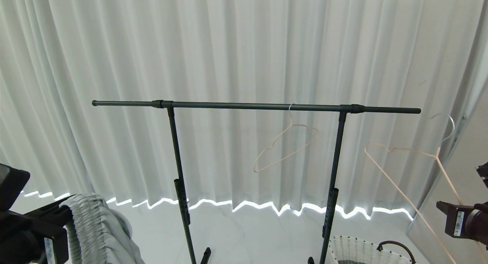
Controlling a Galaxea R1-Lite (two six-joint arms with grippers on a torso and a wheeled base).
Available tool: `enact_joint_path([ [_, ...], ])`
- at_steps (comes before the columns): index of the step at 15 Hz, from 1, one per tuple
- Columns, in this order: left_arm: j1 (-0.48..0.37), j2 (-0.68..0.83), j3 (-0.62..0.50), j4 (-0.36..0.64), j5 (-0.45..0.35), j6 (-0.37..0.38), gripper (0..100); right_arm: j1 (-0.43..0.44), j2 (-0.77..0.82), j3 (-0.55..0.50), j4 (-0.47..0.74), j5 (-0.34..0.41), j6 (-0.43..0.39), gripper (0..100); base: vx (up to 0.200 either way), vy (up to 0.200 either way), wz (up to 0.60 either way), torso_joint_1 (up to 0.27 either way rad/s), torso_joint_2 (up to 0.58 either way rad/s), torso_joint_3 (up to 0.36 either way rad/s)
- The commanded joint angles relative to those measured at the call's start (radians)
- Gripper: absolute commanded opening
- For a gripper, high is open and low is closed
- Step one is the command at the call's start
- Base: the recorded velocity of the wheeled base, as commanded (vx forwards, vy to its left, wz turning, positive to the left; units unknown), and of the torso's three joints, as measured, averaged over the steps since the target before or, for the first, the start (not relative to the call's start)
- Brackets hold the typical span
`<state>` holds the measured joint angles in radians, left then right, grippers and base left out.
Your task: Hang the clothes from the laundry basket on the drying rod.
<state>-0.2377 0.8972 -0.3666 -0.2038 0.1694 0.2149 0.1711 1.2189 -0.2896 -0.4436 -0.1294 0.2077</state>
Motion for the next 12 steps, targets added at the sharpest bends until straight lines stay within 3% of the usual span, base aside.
enact_joint_path([
  [1,0.000,0.002,-0.002,0.001,0.001,0.000,0,0.001,0.004,0.000,0.000,0.001,-0.001,0,0.000,0.200,0.00,0.012,0.00,0.002],
  [8,-0.002,0.017,0.000,0.001,-0.001,0.000,0,0.005,0.007,-0.010,0.000,0.008,-0.001,0,0.000,0.200,0.00,0.005,0.00,0.004],
  [12,-0.008,0.034,0.012,0.000,-0.008,0.000,0,0.097,0.021,-0.054,0.005,0.054,0.001,0,0.000,0.000,0.00,0.000,0.00,0.000],
])
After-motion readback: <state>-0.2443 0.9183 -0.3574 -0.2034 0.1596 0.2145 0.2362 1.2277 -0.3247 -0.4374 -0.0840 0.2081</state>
